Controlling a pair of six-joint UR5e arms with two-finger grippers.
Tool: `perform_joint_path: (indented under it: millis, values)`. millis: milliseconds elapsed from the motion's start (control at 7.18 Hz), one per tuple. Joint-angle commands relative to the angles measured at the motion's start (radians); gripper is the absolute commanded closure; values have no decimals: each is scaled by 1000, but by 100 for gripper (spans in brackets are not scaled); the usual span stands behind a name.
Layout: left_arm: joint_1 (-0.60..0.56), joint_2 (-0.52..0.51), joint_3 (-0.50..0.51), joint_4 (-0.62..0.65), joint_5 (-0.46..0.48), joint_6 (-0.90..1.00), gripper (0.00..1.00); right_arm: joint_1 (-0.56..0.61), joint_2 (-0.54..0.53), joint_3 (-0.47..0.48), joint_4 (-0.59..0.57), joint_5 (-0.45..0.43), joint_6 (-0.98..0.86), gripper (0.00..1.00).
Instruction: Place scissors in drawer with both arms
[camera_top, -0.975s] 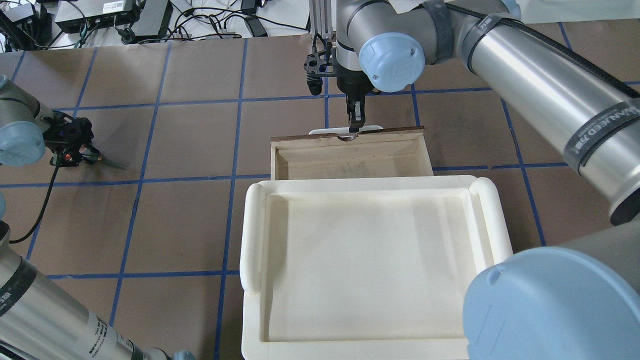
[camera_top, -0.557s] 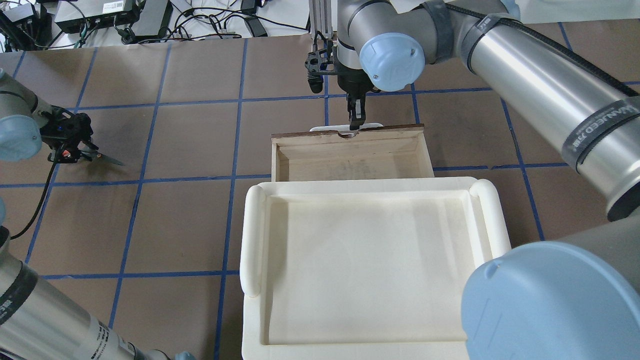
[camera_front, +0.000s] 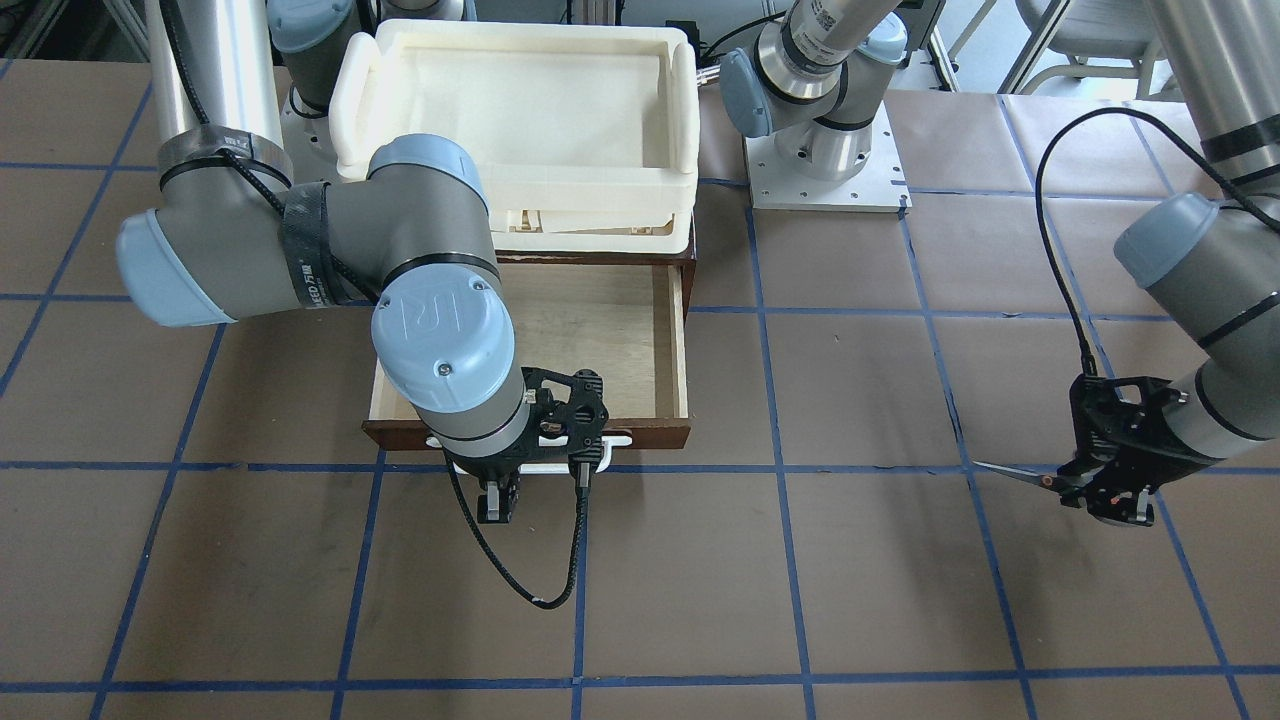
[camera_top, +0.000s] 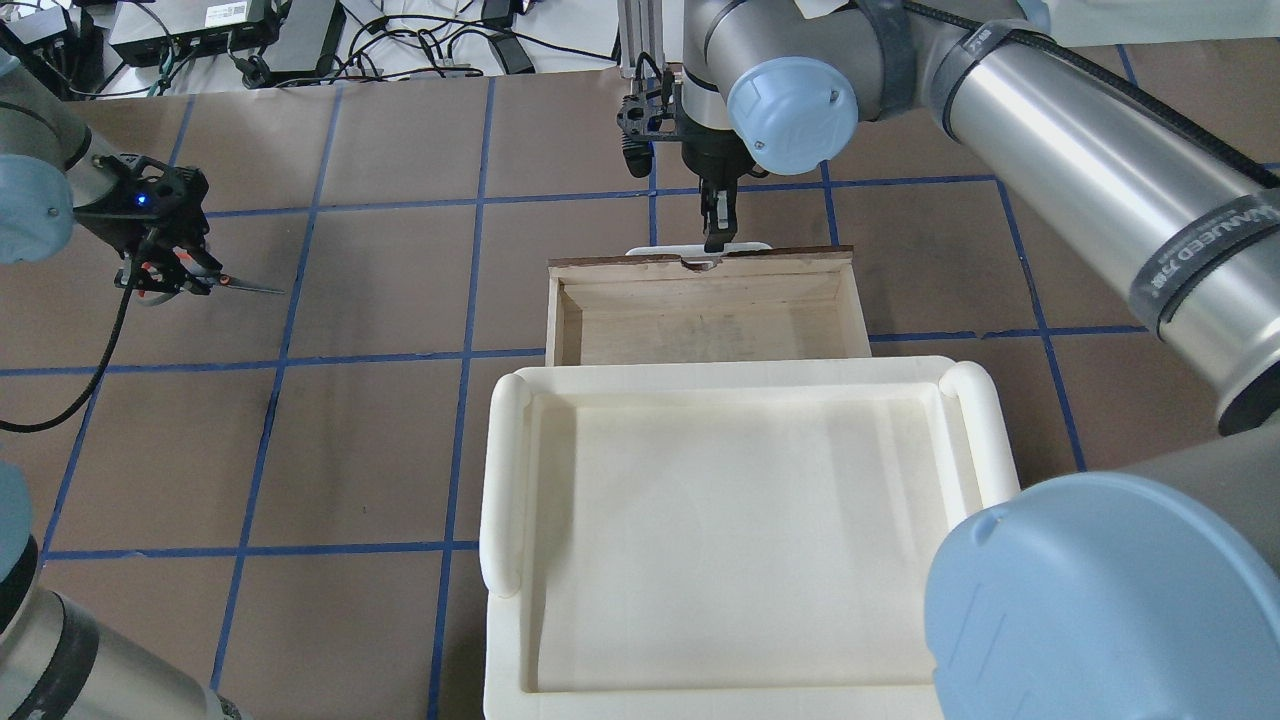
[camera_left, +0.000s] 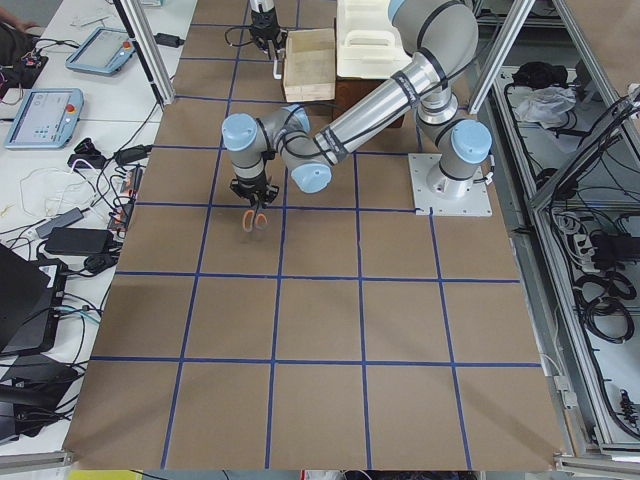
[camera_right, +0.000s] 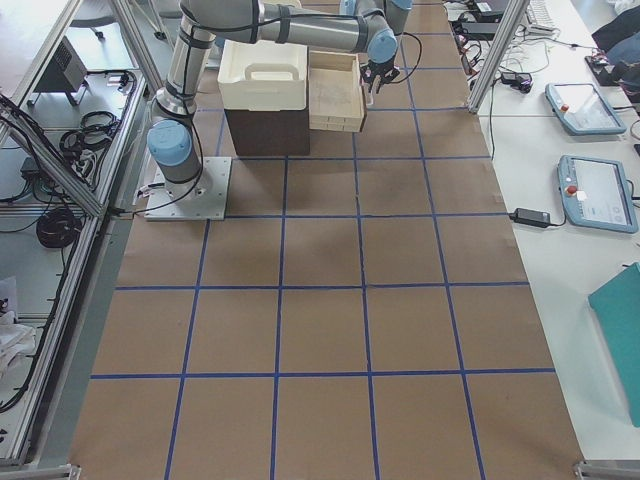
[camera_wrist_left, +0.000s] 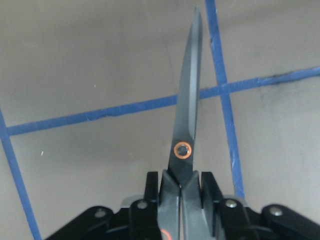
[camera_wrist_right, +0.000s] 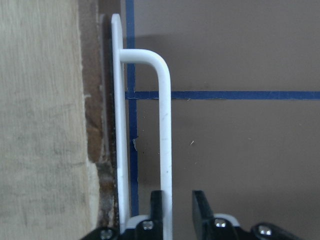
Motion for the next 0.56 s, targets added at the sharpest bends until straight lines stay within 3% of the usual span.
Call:
perform_joint_path:
  millis: [0,139,279,418]
  values:
    - [-87,88,91,-245,-1,-193,92,0,19,-19,-16,0,-1,68]
    - [-142,122,99,-290,-1,-291,92,0,18,-21,-15,2,0,68]
    - [-205,146,99,-310,-1,-400,92,0,10,-22,-13,2,11,58]
    - [-275,172,99,-323,-2,-515,92,-7,-16,-27,-7,-3,23,1]
